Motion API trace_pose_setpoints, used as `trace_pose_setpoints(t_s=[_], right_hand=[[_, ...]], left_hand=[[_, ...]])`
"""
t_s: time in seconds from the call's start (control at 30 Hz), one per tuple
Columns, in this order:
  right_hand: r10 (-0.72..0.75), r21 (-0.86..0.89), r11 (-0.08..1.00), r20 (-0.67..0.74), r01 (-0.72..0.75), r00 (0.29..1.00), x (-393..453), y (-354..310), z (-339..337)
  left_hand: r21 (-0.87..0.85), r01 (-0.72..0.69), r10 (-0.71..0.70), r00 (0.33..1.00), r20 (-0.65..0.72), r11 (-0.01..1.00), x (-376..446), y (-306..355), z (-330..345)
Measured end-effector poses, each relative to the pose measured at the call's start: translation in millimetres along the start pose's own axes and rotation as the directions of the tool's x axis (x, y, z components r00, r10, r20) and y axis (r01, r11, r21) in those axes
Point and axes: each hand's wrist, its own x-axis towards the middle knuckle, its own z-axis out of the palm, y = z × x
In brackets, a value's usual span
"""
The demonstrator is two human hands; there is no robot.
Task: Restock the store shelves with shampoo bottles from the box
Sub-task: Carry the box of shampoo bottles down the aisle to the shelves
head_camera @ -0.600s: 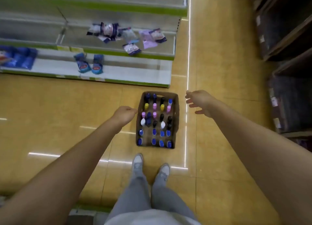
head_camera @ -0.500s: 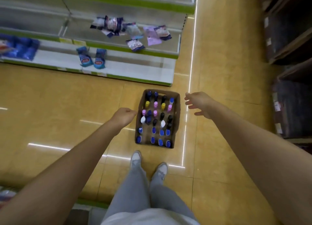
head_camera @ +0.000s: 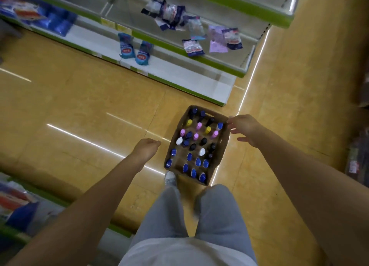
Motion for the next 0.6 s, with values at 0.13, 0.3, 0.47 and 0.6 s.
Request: trace_pose_setpoints(t_s=[0.13, 0.3, 0.47, 0.6], right_hand=[[-0.024, -0.087, 0.996, 0.035, 0.027, 0.999, 32.1, -27.5, -10.4], [-0.078, -0.250, 0.961, 0.160, 0.117, 0.984, 82.0, -53.5, -29.0], [-0.087, -0.430, 0.877, 0.297, 0.215, 0.951, 122.7, -68.6, -50.2], [-0.097, -0.527, 0.803, 0.347, 0.279, 0.933, 146.5, -63.9, -56.5]], left_hand=[[-0.116, 0.069, -0.073, 0.997, -0.036, 0.991, 3.5, 2.9, 18.0], [-0.311, 0.159, -0.202, 0.973, -0.110, 0.937, 8.8, 2.7, 62.8], [-0.515, 0.194, -0.339, 0.919, -0.204, 0.835, 3.6, -3.6, 113.4], [-0.620, 0.225, -0.434, 0.876, -0.209, 0.752, -4.0, -13.5, 155.7]])
